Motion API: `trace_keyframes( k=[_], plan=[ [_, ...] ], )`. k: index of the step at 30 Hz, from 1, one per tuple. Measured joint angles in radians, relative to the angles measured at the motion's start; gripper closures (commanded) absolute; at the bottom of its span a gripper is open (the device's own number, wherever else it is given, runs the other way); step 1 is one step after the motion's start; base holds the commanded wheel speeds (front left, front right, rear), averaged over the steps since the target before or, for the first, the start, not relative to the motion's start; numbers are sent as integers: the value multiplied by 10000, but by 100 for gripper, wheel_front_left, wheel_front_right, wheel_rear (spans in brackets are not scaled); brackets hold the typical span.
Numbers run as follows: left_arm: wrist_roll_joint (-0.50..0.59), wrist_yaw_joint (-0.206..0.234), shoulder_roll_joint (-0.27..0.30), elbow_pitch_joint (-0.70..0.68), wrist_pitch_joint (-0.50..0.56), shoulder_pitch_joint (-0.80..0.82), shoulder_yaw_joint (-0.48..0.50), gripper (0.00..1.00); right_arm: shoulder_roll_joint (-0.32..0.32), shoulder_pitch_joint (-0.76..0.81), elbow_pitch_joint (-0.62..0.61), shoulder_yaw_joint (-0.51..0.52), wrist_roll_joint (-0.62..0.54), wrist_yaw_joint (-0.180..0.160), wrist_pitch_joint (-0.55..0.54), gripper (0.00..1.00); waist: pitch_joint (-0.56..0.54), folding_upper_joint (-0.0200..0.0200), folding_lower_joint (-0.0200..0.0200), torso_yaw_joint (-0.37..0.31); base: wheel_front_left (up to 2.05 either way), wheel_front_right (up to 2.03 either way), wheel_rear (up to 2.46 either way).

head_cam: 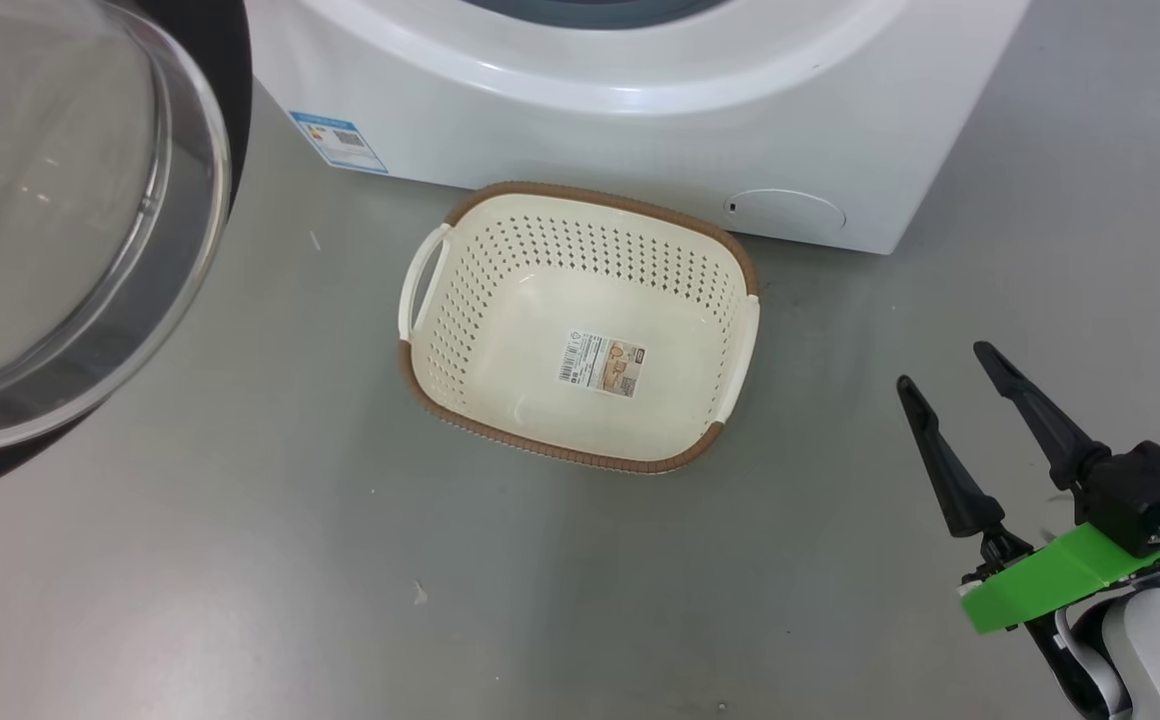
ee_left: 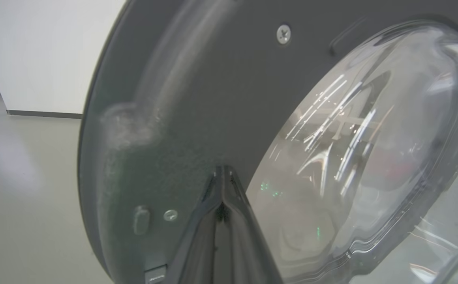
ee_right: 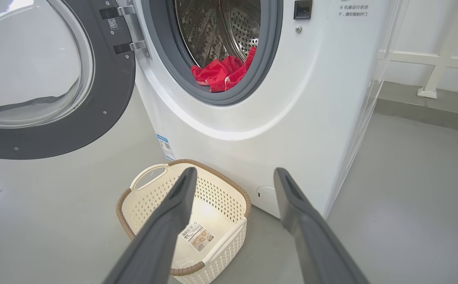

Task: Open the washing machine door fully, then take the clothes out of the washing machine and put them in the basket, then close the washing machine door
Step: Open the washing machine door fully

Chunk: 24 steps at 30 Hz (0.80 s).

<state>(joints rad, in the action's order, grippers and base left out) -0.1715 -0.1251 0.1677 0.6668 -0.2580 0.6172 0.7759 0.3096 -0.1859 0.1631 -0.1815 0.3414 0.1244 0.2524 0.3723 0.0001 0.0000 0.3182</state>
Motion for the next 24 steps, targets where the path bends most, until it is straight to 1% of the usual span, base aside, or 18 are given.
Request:
trace_keyframes(
  k=[3, 11, 14, 17, 20, 22, 24],
  plan=[
    [71, 0, 104, 94, -2, 27, 65, 100, 10, -78, -13, 0, 0, 0, 0, 0, 61, 0, 0, -60, 0, 0, 0],
    [136, 0, 94, 274, 0, 168, -10, 100, -12, -78, 31, 0, -2, 0, 0, 0, -79, 0, 0, -86, 0, 0, 0],
    [-253, 0, 8, 173, 2, 153, -38, 100, -79, -75, 59, -29, 0, 0, 0, 0, -237, 0, 0, -88, 0, 0, 0],
    [-460, 0, -36, -150, 0, -98, -265, 100, -136, -64, 88, -59, 0, 0, 0, 0, -414, 0, 0, -92, 0, 0, 0],
    [-708, 0, -282, -537, 2, -711, -773, 100, -180, -31, 140, -58, 0, 0, 0, 0, -641, 0, 0, -55, 0, 0, 0],
    [-779, 0, -430, -683, 2, -931, -978, 91, -215, -18, 169, -56, 2, 0, 0, 0, -754, 0, 0, -16, 0, 0, 0],
    [-777, 0, -479, -859, 2, -1152, -1233, 78, -274, -17, 190, -61, 2, 0, 0, 0, -873, 0, 0, 26, 0, 0, 0]
  ],
)
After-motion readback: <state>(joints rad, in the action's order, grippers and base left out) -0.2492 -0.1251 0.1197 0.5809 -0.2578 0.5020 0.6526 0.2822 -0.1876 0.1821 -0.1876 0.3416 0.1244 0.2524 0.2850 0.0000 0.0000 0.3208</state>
